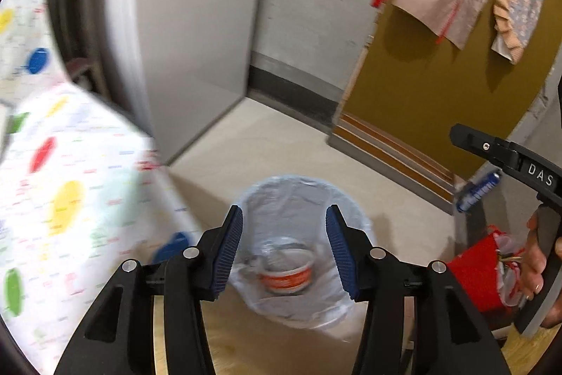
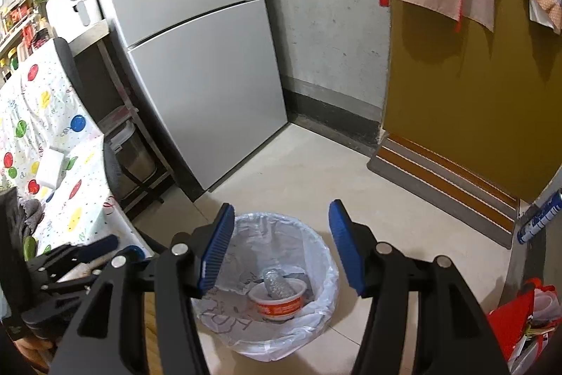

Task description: Collect trash

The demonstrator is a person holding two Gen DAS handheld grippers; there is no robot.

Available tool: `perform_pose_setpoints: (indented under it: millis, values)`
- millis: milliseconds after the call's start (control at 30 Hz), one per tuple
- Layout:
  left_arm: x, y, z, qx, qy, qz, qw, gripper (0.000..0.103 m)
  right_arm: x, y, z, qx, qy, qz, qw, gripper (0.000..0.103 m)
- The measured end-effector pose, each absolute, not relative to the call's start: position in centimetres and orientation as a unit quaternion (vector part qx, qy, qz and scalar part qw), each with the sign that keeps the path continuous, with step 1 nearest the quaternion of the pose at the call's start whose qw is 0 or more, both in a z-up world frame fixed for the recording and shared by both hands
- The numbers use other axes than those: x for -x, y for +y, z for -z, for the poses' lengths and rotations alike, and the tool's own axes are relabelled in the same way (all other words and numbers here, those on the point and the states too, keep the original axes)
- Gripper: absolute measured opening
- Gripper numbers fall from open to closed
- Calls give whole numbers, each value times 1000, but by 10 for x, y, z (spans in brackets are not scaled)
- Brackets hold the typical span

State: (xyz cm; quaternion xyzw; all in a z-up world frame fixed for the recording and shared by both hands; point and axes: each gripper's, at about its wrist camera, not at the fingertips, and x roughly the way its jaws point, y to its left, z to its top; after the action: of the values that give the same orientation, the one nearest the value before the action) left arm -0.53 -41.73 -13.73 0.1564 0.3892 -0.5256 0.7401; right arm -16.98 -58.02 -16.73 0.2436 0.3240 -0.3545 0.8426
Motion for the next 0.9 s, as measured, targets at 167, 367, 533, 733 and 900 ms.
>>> perform_pose_setpoints:
  millis: [167,367,533,733,900]
  values:
    - [-12,-364,118,-147,375,481,779,54,144,-555,149,-217,314,312,870,56]
    - [-33,-276,107,-126,388,407,817,55,99,-512,126,-205,309,219,902,56]
    - [-54,-185,105,-82,412,310,853,64,51,-467,115,-197,320,133,917,61]
    - [-79,-89,99,-46,415,192,888,66,-9,-389,108,-151,338,43,928,61]
    - [-102,-32,94,-23,415,116,902,66,-58,-335,102,-120,355,-14,927,61]
